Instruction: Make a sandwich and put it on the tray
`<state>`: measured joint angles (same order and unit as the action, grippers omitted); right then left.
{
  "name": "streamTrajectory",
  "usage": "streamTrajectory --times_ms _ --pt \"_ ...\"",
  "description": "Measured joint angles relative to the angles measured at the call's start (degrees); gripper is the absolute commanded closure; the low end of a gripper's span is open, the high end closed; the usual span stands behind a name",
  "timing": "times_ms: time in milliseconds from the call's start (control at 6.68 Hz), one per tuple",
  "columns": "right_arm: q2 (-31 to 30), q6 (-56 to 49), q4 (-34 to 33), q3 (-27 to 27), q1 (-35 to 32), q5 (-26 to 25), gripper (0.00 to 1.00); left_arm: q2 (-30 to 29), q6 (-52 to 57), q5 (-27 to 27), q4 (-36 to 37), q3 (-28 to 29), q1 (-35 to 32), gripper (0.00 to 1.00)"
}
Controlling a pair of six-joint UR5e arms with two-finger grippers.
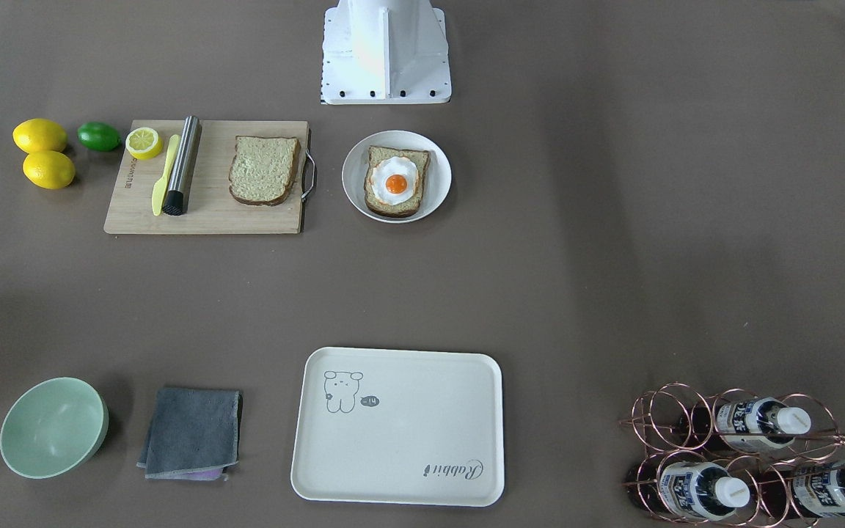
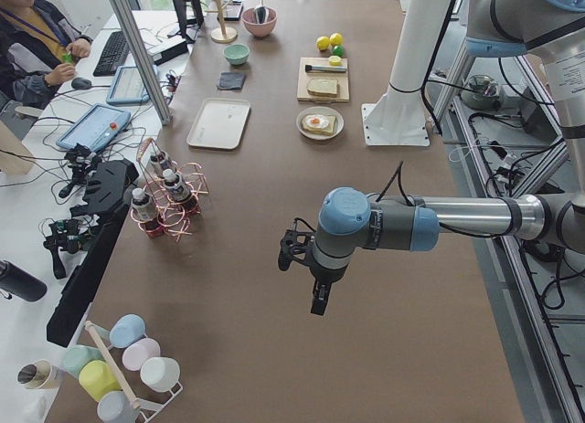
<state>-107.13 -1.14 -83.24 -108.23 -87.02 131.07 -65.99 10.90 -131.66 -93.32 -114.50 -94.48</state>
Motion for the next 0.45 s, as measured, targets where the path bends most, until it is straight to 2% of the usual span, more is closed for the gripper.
streamTrajectory --times_ms 449 --pt "0.0 0.0 0.1 0.0 0.2 0.3 0.00 0.0 -0.1 -0.1 -0.1 -0.5 -0.1 0.02"
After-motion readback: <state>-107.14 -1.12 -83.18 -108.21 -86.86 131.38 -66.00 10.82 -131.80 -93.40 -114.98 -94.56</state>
